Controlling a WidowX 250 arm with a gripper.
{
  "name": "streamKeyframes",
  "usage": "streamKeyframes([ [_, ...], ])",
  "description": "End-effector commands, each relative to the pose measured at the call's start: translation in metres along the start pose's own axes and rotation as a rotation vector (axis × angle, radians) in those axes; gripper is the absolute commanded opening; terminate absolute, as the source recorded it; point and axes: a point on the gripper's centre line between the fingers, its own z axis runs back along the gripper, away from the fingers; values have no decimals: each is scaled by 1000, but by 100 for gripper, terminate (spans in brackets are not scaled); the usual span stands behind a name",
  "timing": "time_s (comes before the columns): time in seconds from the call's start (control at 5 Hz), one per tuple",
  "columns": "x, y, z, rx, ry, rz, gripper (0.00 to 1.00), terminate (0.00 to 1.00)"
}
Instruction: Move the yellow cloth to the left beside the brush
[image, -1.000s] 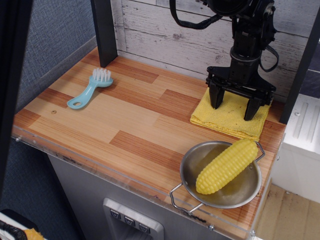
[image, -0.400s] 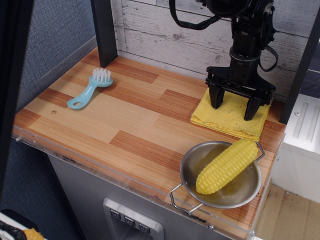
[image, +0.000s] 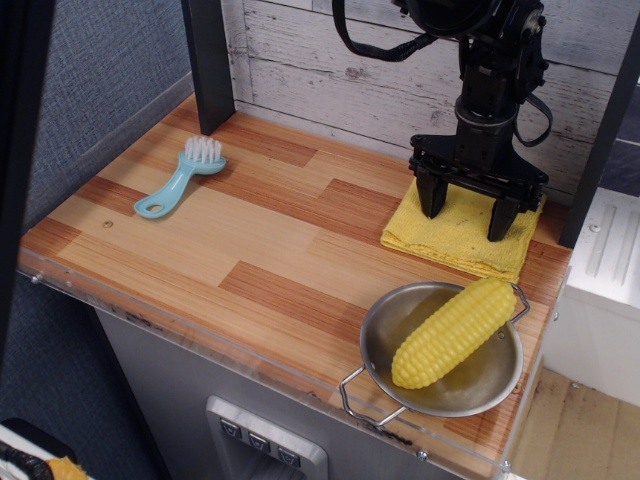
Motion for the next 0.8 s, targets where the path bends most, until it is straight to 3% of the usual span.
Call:
streamKeyframes([
  [0.0, -11, 43, -2, 17, 45, 21, 100, 0],
  [0.4, -5, 75, -2, 30, 87, -69, 100, 0],
  [0.6, -6, 96, 0, 16, 88, -49, 100, 0],
])
